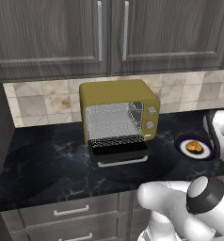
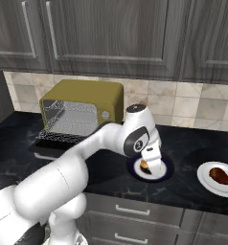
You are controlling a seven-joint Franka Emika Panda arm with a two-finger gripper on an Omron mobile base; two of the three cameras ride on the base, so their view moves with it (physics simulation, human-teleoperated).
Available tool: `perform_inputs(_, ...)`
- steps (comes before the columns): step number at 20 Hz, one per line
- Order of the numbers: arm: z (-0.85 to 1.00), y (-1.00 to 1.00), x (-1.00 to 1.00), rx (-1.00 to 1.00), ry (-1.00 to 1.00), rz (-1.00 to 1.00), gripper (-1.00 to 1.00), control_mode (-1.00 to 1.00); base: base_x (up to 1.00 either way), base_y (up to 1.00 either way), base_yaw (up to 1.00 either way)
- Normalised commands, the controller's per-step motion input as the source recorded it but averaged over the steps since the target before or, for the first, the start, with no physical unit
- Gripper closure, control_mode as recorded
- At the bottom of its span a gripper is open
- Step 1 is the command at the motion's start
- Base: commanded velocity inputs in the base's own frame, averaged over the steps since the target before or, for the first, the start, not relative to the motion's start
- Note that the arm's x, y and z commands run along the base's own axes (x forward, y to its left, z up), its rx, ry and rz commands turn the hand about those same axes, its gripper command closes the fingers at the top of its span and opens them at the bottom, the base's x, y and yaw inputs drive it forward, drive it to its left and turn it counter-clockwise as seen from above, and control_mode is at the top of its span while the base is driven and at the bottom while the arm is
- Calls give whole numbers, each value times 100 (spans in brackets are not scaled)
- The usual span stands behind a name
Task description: Open the toaster oven door. Place the bread on the top rack in the toaster oven and place the steak on the bottom rack.
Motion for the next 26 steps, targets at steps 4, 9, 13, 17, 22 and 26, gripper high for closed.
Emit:
perform_inputs(4, -1, -44, 10, 0, 0, -10, 100, -100, 0, 0, 0)
perform_inputs(9, -10, -44, 2, 2, -9, -12, 100, -100, 0, 0, 0)
perform_inputs(13, -17, -49, 1, 8, -15, -13, 100, -100, 0, 0, 0)
perform_inputs(17, -2, -43, 3, 6, -4, -12, 100, -100, 0, 0, 0)
perform_inputs(22, 0, -34, 8, 5, 0, -12, 100, -100, 0, 0, 0)
perform_inputs(26, -1, -33, 13, 8, -1, -9, 100, -100, 0, 0, 0)
